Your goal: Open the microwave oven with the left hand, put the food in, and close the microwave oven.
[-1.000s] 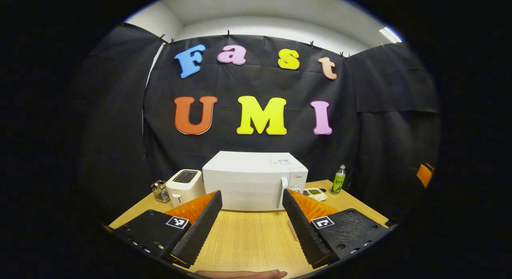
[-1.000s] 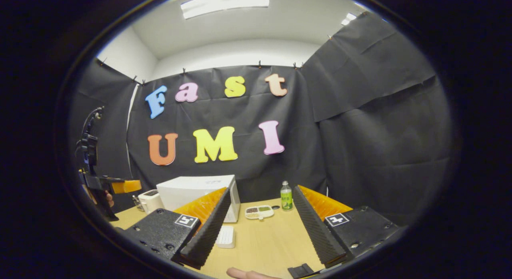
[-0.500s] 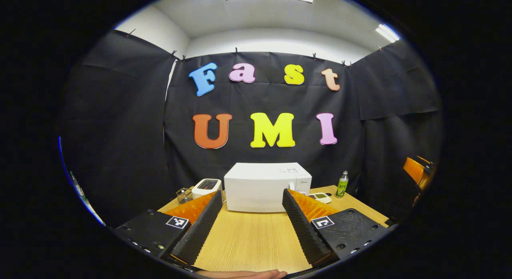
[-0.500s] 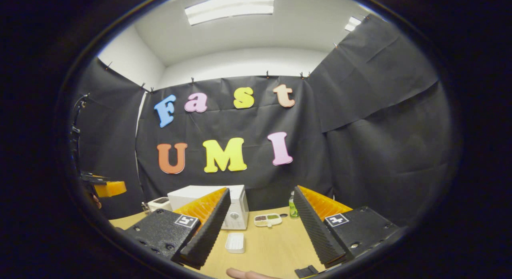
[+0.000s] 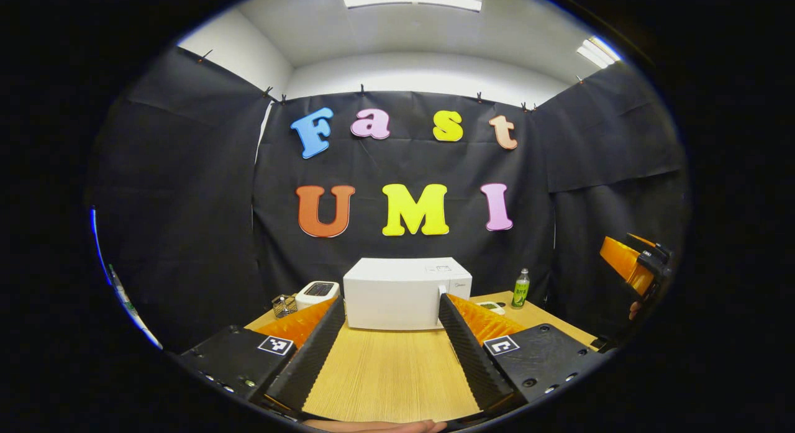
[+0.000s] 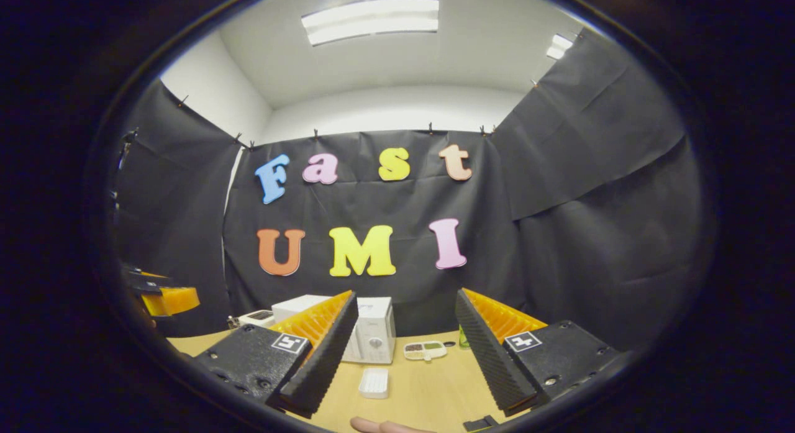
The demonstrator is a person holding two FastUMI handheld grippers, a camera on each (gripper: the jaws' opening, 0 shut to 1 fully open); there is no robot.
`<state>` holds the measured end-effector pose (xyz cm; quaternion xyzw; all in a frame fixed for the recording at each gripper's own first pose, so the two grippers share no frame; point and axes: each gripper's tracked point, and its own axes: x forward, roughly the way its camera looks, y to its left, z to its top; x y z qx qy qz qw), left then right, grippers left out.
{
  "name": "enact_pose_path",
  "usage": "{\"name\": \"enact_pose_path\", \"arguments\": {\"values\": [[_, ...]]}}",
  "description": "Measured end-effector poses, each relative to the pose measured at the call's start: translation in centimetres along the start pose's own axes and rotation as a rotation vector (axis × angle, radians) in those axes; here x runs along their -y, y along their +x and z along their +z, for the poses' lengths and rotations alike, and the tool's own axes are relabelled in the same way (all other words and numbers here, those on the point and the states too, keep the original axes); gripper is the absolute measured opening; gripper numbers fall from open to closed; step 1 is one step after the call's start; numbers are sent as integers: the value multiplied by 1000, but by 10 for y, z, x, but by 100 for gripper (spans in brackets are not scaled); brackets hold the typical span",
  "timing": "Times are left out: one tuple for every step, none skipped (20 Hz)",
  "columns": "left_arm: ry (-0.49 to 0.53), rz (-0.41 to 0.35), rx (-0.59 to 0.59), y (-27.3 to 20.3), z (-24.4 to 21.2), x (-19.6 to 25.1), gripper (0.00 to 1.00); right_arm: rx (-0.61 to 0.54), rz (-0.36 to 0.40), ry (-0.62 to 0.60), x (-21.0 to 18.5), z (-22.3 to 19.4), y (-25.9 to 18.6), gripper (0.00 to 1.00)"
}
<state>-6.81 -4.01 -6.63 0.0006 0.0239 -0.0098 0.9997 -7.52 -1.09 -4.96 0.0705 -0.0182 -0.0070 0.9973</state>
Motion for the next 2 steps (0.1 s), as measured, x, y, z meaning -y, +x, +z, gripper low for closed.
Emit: {"name": "enact_pose_path", "arguments": {"values": [[3,-12,3,0,0,2,95,-5,1,-7,-2,-2,-1,100],[5,-14,3,1,-1,2,95,-9,3,-8,-4,-3,0,100]]}}
